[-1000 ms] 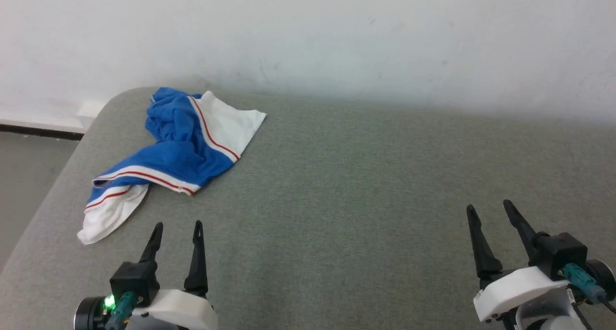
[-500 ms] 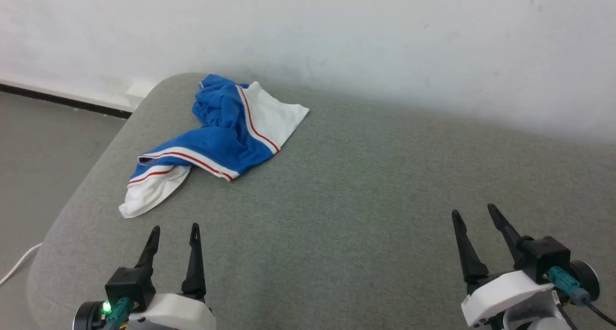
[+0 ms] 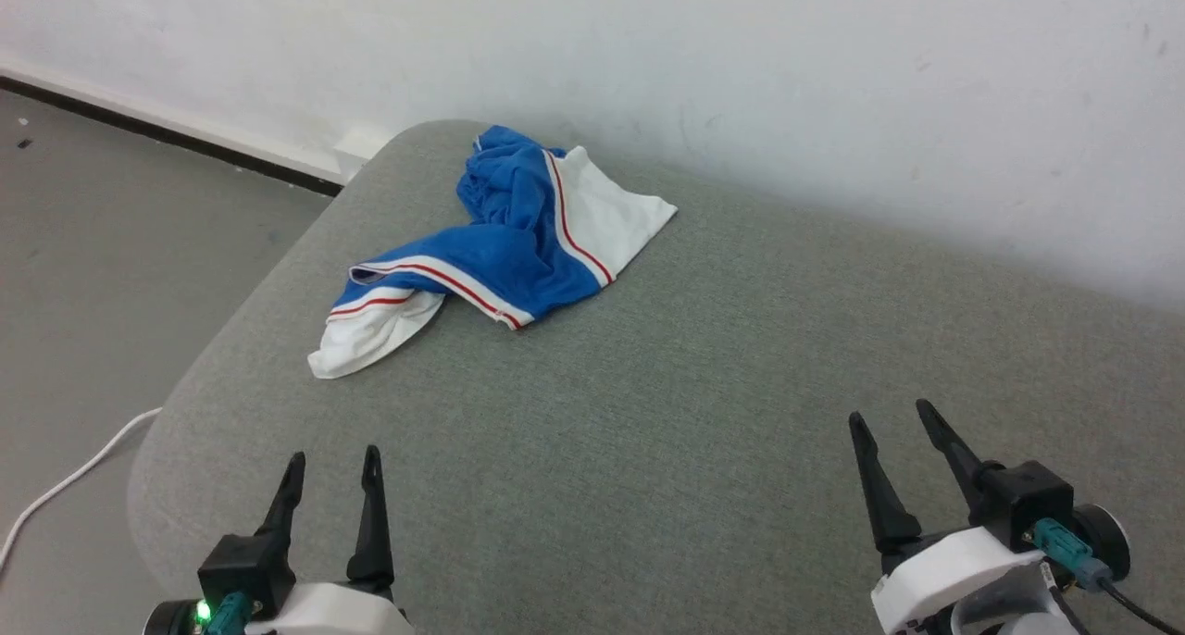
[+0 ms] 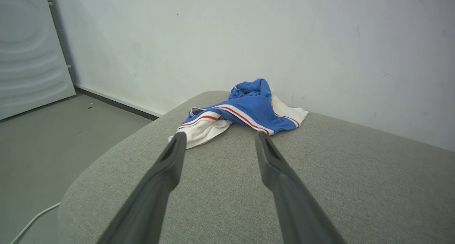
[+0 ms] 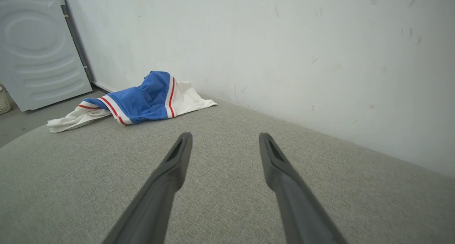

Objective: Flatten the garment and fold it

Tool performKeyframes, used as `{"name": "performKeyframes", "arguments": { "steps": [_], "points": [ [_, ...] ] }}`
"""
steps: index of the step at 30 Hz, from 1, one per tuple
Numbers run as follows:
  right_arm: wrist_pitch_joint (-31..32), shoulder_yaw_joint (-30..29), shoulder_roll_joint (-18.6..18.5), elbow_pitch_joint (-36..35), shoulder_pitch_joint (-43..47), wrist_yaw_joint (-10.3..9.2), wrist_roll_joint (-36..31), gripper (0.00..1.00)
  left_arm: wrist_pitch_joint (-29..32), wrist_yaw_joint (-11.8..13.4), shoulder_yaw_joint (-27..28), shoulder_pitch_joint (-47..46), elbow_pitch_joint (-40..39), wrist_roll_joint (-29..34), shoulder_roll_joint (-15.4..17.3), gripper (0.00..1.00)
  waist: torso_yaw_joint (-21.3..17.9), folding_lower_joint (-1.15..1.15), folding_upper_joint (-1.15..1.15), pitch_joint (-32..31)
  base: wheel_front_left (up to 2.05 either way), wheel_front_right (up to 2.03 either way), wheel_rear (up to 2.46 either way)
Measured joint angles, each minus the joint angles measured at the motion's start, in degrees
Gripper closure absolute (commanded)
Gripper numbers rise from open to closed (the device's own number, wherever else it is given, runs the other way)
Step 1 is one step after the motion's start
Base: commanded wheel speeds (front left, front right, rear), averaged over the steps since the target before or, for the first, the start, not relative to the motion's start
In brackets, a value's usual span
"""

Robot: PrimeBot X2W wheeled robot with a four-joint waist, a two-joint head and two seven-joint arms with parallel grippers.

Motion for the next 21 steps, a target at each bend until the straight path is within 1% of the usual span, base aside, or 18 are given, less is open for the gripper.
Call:
{"name": "performKeyframes", "arguments": {
  "steps": [9, 21],
  "points": [
    [-1.00, 0.76, 0.01, 1.22, -0.03, 0.00, 0.49, 0.00, -0.98, 0.42, -0.02, 0.64, 0.21, -0.92, 0.00, 0.00, 3.36, 0.00, 0.00, -0.20, 0.00, 0.00, 0.00],
    [-2.52, 1.13, 0.02, 3.38, -0.24, 0.00, 0.78, 0.00, -2.22, 0.41, 0.11, 1.08, 1.09, -1.94, 0.00, 0.00, 6.22, 0.00, 0.00, -0.71, 0.00, 0.00, 0.00]
  ]
}}
